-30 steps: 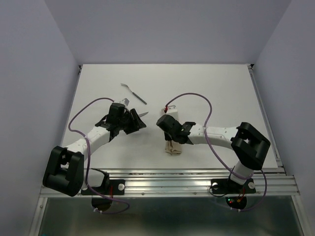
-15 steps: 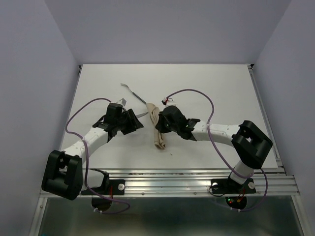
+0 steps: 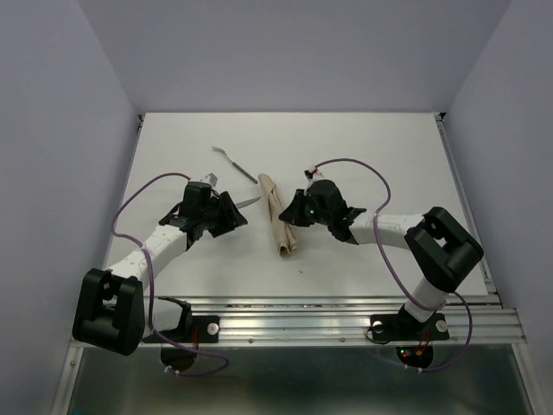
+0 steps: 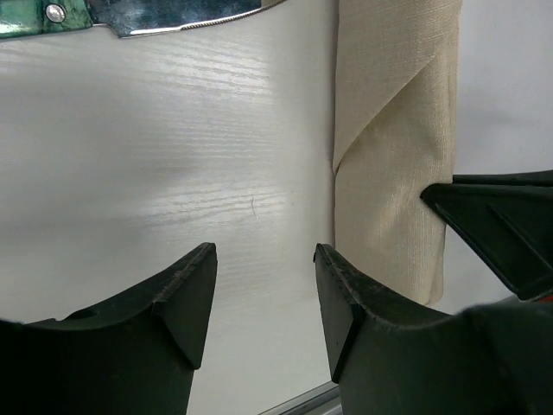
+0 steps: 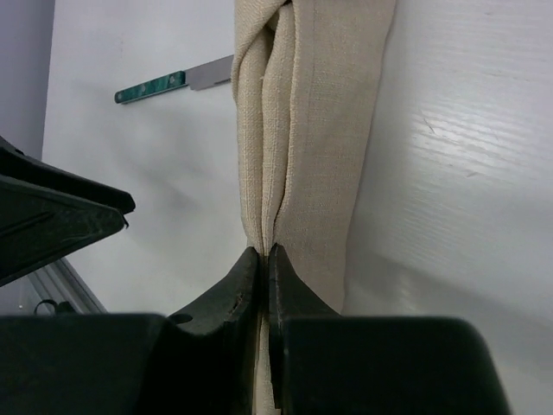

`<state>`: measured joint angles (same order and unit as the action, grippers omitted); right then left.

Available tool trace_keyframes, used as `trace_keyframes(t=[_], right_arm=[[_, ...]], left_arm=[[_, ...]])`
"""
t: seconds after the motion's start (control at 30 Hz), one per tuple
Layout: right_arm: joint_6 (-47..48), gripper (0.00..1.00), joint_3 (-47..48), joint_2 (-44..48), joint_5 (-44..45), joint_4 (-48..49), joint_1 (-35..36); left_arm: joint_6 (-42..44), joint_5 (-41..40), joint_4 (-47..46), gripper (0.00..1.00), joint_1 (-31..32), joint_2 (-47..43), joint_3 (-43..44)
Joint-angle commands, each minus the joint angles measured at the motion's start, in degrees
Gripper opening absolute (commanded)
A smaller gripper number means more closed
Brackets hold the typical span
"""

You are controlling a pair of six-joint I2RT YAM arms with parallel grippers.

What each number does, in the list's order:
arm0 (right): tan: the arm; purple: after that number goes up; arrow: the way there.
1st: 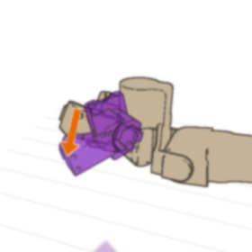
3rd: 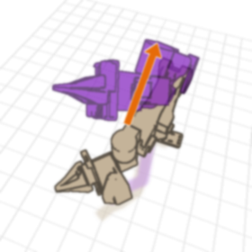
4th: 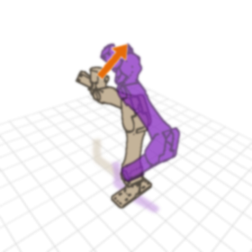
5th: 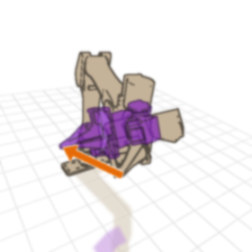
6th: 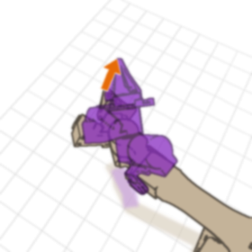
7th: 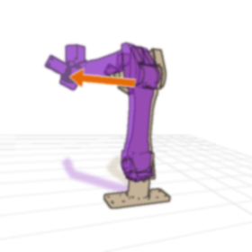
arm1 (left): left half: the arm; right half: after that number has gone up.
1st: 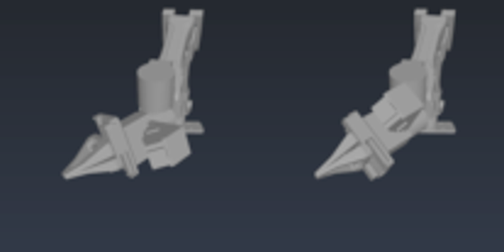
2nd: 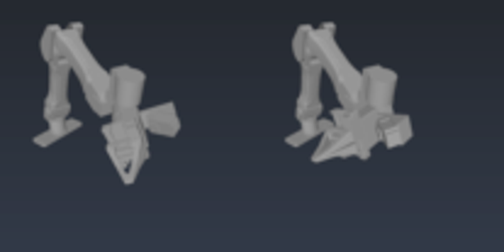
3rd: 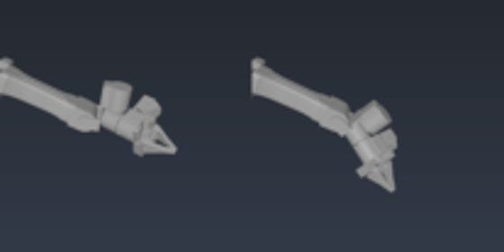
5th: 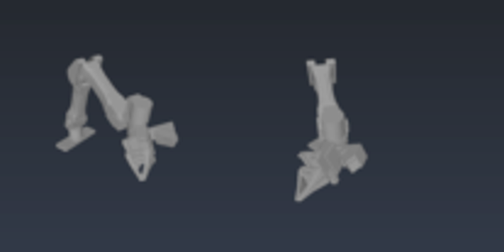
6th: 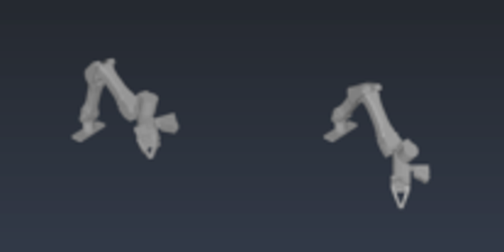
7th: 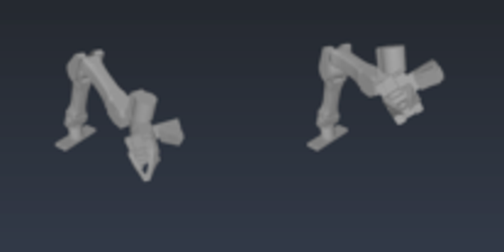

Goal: Fold the napkin into a case and place the utensils inside
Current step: Rotate the smaller rectangle-folded napkin at the center of the board.

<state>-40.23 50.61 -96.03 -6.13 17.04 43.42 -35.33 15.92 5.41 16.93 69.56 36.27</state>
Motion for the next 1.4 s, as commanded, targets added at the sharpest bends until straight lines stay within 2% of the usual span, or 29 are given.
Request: trace_keyframes(t=[0.0, 0.2, 0.47, 0.53, 0.6, 0.63, 0.77, 0.83, 0.9, 0.97, 1.0, 1.03, 1.1, 1.13, 1.23, 1.37], right_arm=[[-4.5, 0.01, -4.1, -0.7, -9.7, 11.5, -4.3], [-6.5, 0.01, -11.0, -0.6, -14.1, 19.0, -7.6], [-5.2, 0.01, -14.7, 0.6, -14.1, 19.3, -10.7], [-5.1, 0.13, -15.6, 0.8, -14.2, 19.3, -11.8], [-4.7, 0.21, -16.3, 0.9, -14.0, 19.3, -13.2], [-4.3, 0.33, -16.9, 1.4, -14.3, 18.8, -14.3], [-2.1, 0.43, -18.3, 4.1, -14.3, 16.8, -16.0], [-0.4, 0.48, -18.0, 5.8, -12.2, 12.2, -16.5], [2.0, 0.48, -17.2, 8.7, -10.7, 8.9, -16.5], [3.6, 0.47, -15.9, 12.0, -8.6, 3.3, -16.5], [4.3, 0.39, -15.6, 13.1, -8.0, 2.0, -16.5], [4.5, 0.33, -15.3, 14.1, -6.6, -1.0, -15.8], [5.9, 0.22, -13.8, 16.5, -4.5, -4.1, -14.1], [6.2, 0.14, -13.1, 16.9, -2.8, -6.9, -11.7], [6.0, 0.06, -11.0, 16.9, -0.2, -11.3, -6.1], [3.8, 0.06, -10.3, 16.3, 2.3, -13.3, -1.0]], left_arm=[[1.4, -0.5, 0.2, 0.59, -0.4, -1.2, 2.0], [1.2, -0.3, 0.1, 0.59, -0.5, -1.0, 1.8], [1.1, 0.2, 0.0, 0.59, -0.4, -0.4, 2.0], [1.1, 0.3, 0.0, 0.59, -0.4, -0.5, 2.0], [1.1, 0.8, 0.0, 0.59, -0.4, -0.4, 2.0], [1.2, 1.2, -0.1, 0.59, -0.4, -0.3, 1.9], [1.8, 3.1, -0.5, 0.60, -0.3, 1.0, 2.8], [2.2, 3.3, -0.5, 0.59, -0.2, 1.6, 4.4], [2.5, 4.0, -0.8, 0.56, -0.1, 2.9, 5.8], [2.5, 4.9, -1.4, 0.45, 0.3, 4.9, 8.5], [2.4, 5.1, -1.6, 0.40, 0.4, 5.8, 9.6], [2.3, 5.3, -2.0, 0.28, 0.8, 6.7, 11.6], [1.9, 6.2, -3.4, 0.13, 1.3, 10.1, 13.7], [1.8, 6.6, -3.7, 0.00, 1.4, 11.3, 15.9], [1.4, 6.4, -4.3, 0.00, 3.9, 16.0, 19.6], [0.3, 8.9, -7.6, 0.00, 5.5, 22.3, 24.7]])
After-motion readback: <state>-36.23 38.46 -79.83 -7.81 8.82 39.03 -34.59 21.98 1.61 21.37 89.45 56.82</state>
